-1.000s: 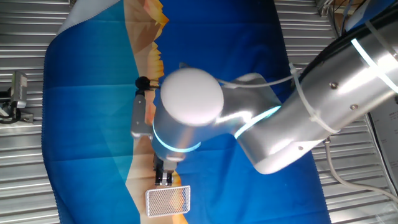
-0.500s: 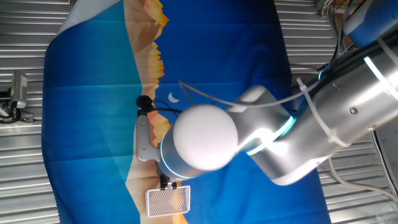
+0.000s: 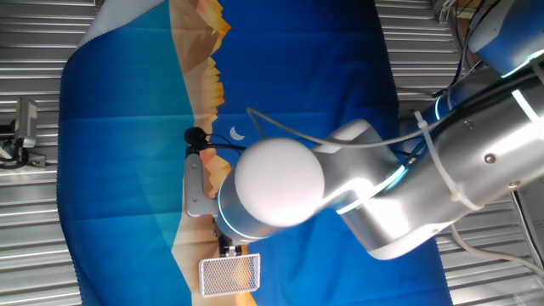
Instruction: Push the soccer ball into the goal
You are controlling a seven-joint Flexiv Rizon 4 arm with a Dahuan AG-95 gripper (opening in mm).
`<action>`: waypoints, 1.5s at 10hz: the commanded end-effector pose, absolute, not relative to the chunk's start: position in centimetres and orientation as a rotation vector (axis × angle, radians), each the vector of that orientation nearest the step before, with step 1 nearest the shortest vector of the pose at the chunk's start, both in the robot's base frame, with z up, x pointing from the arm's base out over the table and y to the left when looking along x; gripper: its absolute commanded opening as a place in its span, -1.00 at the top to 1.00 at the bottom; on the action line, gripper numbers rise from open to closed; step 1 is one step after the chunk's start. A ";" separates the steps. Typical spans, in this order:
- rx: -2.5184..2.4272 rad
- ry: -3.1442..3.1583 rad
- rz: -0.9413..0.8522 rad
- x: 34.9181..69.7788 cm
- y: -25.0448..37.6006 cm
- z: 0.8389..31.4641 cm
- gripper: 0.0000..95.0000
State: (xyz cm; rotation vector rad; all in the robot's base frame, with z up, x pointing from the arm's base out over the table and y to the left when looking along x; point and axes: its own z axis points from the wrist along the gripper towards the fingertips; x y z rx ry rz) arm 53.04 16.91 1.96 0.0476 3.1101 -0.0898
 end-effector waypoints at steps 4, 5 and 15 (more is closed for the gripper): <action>0.048 3.109 -0.031 52.7 16.7 2.1 1.00; 0.044 3.108 -0.028 52.6 16.7 2.2 1.00; 0.044 3.099 0.024 52.4 16.7 2.1 1.00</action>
